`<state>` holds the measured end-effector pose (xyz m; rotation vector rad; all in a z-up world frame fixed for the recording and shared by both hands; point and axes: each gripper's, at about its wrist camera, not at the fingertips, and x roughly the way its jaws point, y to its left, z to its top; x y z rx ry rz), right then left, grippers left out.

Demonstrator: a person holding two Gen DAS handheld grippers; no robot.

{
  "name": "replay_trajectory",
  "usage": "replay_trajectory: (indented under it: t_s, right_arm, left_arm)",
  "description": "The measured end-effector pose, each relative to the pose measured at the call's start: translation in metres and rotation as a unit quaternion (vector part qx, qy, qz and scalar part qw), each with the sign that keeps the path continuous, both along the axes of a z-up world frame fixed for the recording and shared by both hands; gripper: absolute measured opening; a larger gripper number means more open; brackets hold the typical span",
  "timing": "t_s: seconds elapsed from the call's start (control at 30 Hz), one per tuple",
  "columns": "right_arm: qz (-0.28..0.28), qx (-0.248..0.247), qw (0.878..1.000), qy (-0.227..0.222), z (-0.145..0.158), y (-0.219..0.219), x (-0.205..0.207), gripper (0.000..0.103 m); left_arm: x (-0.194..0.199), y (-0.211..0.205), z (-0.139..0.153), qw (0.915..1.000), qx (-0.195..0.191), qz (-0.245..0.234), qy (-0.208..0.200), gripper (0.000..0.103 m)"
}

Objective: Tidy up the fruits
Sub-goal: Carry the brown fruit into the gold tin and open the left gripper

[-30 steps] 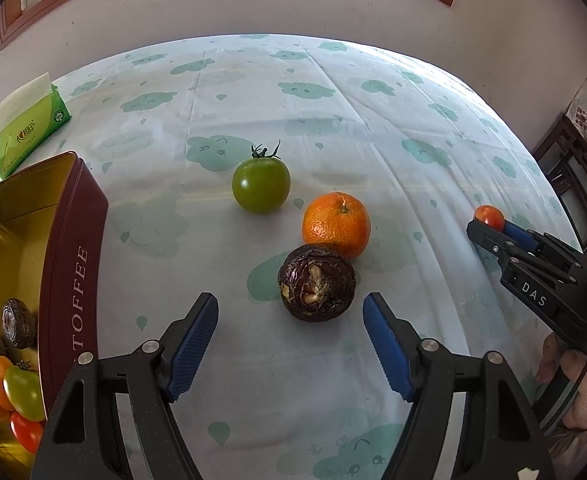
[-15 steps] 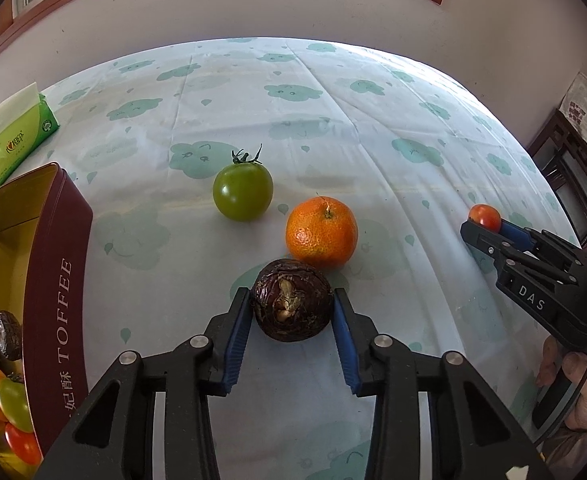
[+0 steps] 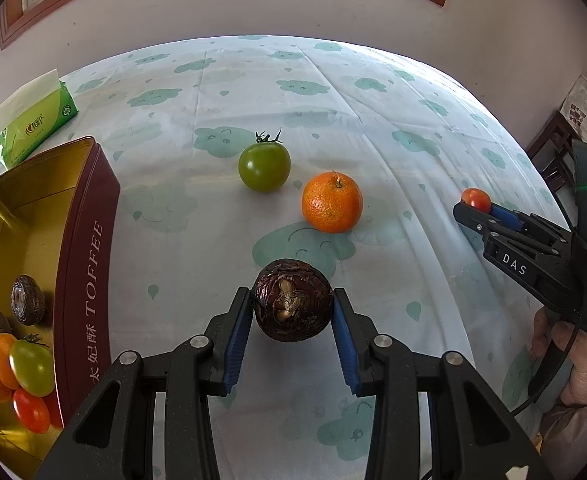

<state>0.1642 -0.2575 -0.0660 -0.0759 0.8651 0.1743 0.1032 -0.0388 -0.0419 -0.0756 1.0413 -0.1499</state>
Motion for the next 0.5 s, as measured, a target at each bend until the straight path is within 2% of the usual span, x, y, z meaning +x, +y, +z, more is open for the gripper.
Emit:
replay_trajectory:
  t_s: [0.33, 0.5]
  right_arm:
    - [0.0, 0.0, 1.0, 0.0, 0.0, -0.001, 0.0, 0.036]
    - [0.0, 0.0, 1.0, 0.0, 0.0, -0.001, 0.0, 0.036]
  left_arm:
    - [-0.015, 0.004, 0.027, 0.9996, -0.003, -0.007, -0.026, 0.036]
    - [-0.022, 0.023, 0.048, 0.9988, -0.009, 0.01, -0.047, 0.036]
